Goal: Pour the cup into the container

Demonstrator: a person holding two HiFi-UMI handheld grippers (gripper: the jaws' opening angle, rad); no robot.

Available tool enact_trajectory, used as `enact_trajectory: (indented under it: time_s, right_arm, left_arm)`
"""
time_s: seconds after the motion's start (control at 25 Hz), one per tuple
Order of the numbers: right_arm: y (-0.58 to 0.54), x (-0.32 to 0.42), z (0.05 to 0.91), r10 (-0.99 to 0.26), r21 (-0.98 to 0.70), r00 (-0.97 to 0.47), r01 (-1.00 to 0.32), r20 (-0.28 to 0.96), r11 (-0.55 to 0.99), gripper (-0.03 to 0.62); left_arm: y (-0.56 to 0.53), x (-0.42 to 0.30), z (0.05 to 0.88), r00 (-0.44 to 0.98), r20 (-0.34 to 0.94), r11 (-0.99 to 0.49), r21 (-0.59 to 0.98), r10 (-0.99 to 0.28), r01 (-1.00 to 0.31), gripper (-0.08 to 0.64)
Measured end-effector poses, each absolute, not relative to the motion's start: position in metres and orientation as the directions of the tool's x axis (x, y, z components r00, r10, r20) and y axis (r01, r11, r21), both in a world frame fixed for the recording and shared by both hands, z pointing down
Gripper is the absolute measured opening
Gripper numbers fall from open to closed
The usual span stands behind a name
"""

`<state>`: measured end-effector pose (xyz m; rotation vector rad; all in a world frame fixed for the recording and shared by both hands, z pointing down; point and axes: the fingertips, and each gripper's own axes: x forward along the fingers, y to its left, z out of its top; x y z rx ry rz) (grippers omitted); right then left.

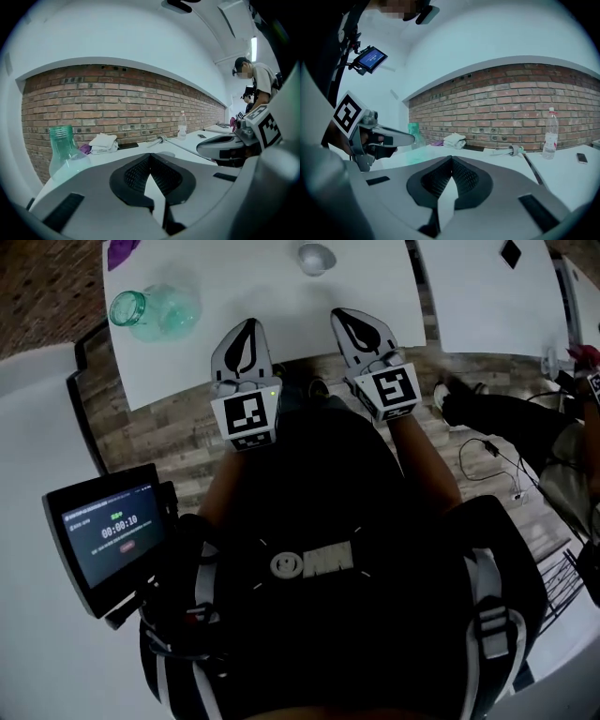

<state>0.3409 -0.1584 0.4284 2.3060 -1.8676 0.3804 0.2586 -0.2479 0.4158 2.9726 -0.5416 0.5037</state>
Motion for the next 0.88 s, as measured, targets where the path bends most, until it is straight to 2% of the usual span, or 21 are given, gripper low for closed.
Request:
enact_trajectory:
  time_s: [0.16, 0.32, 0.44, 0.52, 0.56, 0.88]
  right_arm:
    - [-0.175, 0.357, 0.433, -0.924, -0.009, 0.208, -0.975, 0.321, -0.223, 0.005]
    - [-0.169, 0.373, 0.44, -0.917, -0.006, 0.228, -0.97, 0.327, -0.244, 0.005]
    - [-0.162, 0.376, 0.465, -0.899, 0.0, 0.225, -0.97, 0.375, -0.242, 0.006]
    - [-0.16, 0.38, 0.484, -0.891, 0.01, 0.205, -0.976, 0.404, -0.22, 0.283]
    - [-0.159, 0.384, 0.493, -0.887, 0.013, 0.2, -0.977, 0.416, -0.214, 0.308]
    - [-0.186, 0.41, 0.536, -0.878, -0.021, 0.145, -0.985, 0.455, -0.174, 0.31]
  left_arm:
    - [-0.268, 0.284, 0.409, 0.903, 0.311, -0.948, 0.02, -0.295, -0.317, -0.006]
    - [-0.274, 0.29, 0.401, 0.908, 0.288, -0.946, 0.015, -0.306, -0.324, -0.006]
    - [-0.277, 0.289, 0.405, 0.903, 0.292, -0.945, -0.005, -0.315, -0.327, -0.006]
    - [-0.279, 0.288, 0.405, 0.899, 0.294, -0.941, -0.004, -0.324, -0.338, -0.006]
    - [-0.28, 0.288, 0.405, 0.897, 0.297, -0.94, -0.007, -0.328, -0.342, -0.006]
    - [-0.293, 0.278, 0.412, 0.851, 0.342, -0.909, -0.02, -0.398, -0.417, -0.006]
